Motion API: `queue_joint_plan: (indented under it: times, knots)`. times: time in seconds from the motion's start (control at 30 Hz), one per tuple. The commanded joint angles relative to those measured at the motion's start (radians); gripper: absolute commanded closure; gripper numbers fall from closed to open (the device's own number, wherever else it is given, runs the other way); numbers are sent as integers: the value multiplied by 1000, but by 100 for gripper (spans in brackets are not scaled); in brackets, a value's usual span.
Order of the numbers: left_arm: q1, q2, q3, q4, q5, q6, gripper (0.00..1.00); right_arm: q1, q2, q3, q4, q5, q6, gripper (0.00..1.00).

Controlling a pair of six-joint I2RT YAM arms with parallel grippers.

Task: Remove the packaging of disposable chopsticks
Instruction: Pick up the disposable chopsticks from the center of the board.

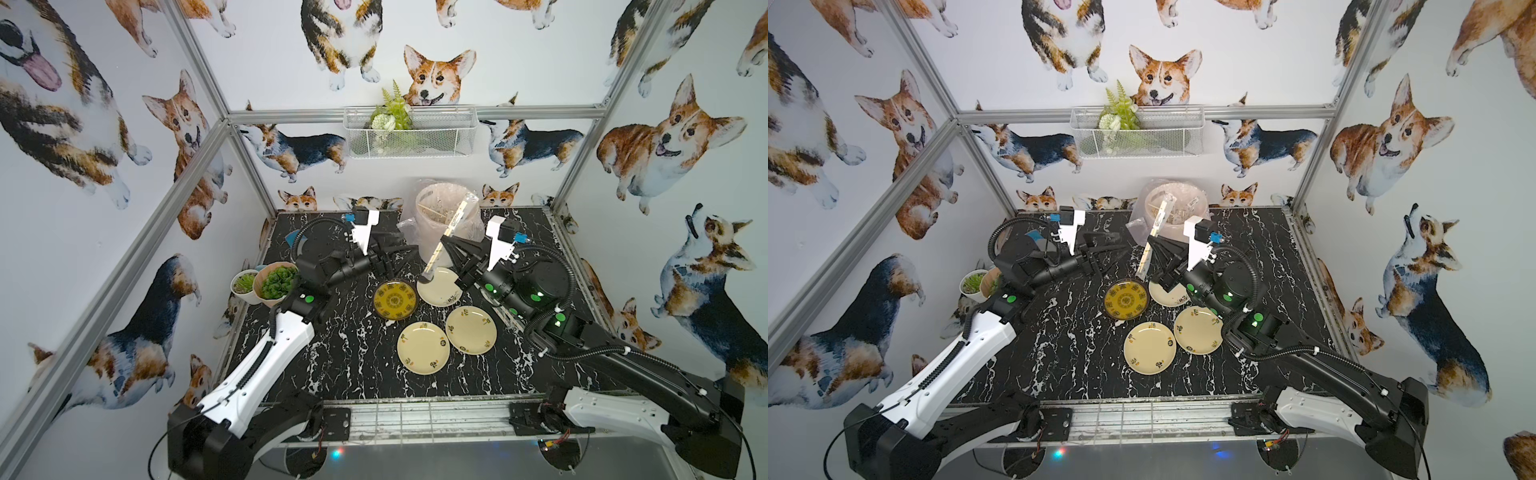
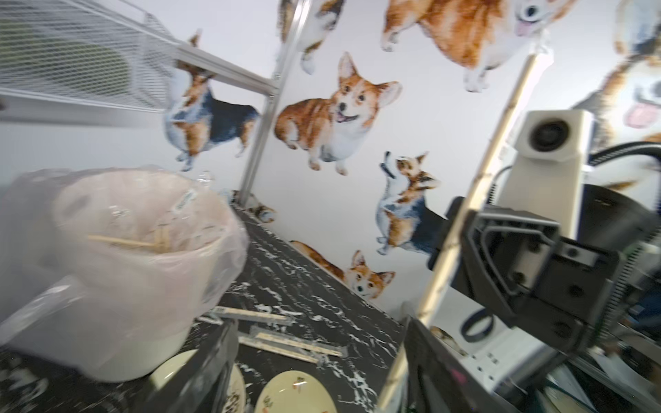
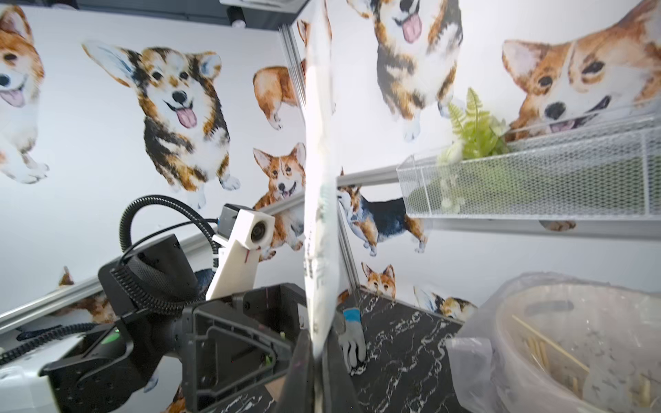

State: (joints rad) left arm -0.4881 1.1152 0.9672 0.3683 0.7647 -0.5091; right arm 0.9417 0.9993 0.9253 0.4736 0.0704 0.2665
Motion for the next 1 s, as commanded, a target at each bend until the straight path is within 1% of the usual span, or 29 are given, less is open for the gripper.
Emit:
queue_joint_plan:
  times: [0.0,0.07,0.17,0.27,0.3,0.4,0.53,0.6,0.7,0.8,0.83,0.87,0.93,0.97]
  knots:
    - [-47,34,22,134,128,-74,25,0,-17,-13,161,8,-46,100]
    - [-71,49,21,158,135,-89,29,-1,-18,-12,185,-4,-32,100]
    - [-92,62,24,169,151,-92,39,0,-15,-9,201,-17,-13,100]
    - [-101,67,25,161,144,-85,48,0,-8,-4,209,-42,6,100]
    - [-101,69,28,154,142,-80,53,0,-5,0,209,-57,19,100]
    - [-103,67,39,147,145,-71,69,0,0,2,211,-69,42,100]
    - [-103,50,44,138,140,-46,100,-1,4,1,197,-60,54,100]
    - [-104,35,44,111,136,-16,100,-1,7,3,187,-61,56,100]
    - [-103,9,50,21,129,77,100,0,1,22,126,-82,43,100]
    - [-102,-5,89,-137,120,189,100,0,-19,38,41,-94,13,83]
    - [-102,-6,107,-191,116,224,100,-1,-33,38,12,-103,-12,68]
    - [-102,-6,126,-257,106,259,100,0,-49,37,-19,-106,-35,46]
    - [-101,-8,169,-395,65,335,100,-2,-85,30,-69,-65,-68,20]
    - [-102,-9,189,-462,43,372,100,-1,-105,27,-96,-42,-92,15]
